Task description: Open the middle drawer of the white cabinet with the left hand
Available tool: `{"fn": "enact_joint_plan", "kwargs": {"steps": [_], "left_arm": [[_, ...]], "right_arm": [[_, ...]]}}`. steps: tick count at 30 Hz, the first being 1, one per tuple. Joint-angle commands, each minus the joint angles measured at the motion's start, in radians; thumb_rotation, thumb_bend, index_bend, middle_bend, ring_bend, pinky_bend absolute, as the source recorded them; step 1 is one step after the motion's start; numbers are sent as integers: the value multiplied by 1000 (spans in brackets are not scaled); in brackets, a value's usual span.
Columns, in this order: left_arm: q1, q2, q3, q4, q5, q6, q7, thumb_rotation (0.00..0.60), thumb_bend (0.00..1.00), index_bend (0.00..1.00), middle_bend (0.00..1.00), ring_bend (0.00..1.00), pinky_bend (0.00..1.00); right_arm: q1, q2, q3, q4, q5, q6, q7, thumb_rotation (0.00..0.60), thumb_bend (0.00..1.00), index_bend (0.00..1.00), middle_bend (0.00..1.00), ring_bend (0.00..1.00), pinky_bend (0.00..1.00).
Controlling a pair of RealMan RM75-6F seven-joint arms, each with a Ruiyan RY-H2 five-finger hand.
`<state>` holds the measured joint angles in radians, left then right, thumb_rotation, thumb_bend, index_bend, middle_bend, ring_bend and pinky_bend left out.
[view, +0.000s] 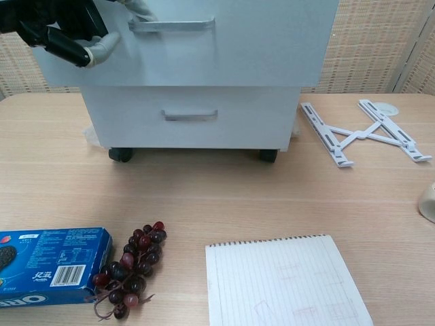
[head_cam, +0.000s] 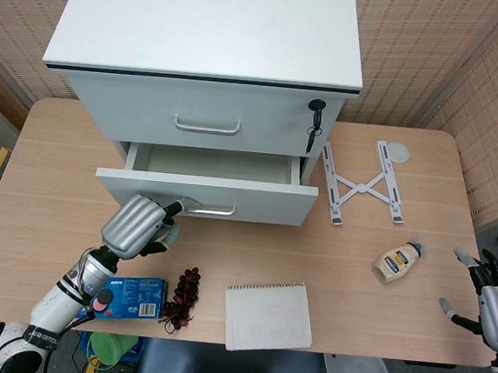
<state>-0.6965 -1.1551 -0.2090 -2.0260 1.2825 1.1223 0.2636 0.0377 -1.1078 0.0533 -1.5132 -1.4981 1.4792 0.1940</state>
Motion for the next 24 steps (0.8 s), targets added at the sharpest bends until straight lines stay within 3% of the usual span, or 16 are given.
{"fn": "enact_joint_plan", "kwargs": {"steps": [1,24], "left_arm": [[7,4,5,-11,3,9,10,600,630,272,920,1000,1000],[61,29,41,-94,37,65,66,600,631,276,920,1000,1000]], "right_arm": [[0,0,0,0,0,-1,0,600,202,123,228,81,167],[1,0,-1,1,1,-3,0,600,202,123,228,81,167]]}}
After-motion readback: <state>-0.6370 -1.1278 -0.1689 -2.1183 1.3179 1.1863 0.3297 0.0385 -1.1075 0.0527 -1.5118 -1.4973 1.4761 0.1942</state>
